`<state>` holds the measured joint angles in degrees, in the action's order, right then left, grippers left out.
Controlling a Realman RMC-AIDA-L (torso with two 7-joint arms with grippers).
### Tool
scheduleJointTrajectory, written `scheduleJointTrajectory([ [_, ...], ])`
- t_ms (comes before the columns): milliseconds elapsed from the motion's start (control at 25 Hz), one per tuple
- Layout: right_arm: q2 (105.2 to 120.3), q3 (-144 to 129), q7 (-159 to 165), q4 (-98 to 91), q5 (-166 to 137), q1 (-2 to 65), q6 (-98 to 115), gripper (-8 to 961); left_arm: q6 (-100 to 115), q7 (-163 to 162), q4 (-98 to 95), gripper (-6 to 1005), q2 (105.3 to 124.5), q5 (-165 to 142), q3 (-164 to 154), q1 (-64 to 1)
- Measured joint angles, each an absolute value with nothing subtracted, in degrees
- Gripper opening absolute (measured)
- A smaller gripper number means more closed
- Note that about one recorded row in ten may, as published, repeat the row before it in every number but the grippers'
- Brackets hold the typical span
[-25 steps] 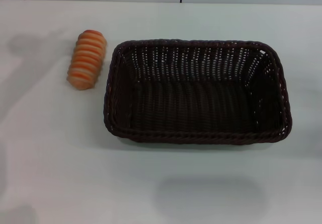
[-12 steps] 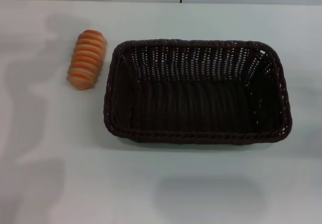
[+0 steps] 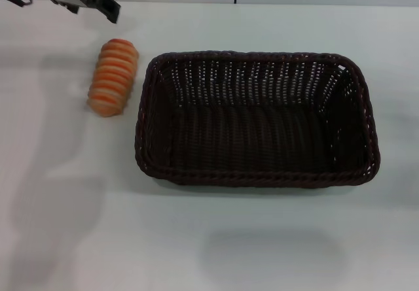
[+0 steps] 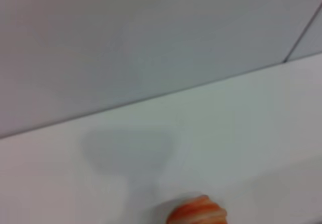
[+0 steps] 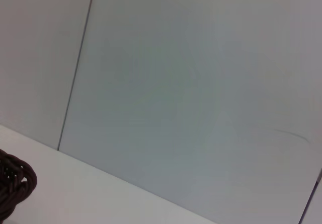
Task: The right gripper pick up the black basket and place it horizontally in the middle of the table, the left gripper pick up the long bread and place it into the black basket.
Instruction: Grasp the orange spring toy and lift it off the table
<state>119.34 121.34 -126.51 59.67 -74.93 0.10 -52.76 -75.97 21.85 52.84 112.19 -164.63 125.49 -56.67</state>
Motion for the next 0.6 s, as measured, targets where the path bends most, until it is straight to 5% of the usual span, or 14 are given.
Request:
scheduleJointTrajectory([
  [600,119.45,120.94,-126.65,61.46,-74.91,-0.34,-55.13,491,-66.87,20.35,37.24,792,111.37,-165.45,125.18,-59.25],
])
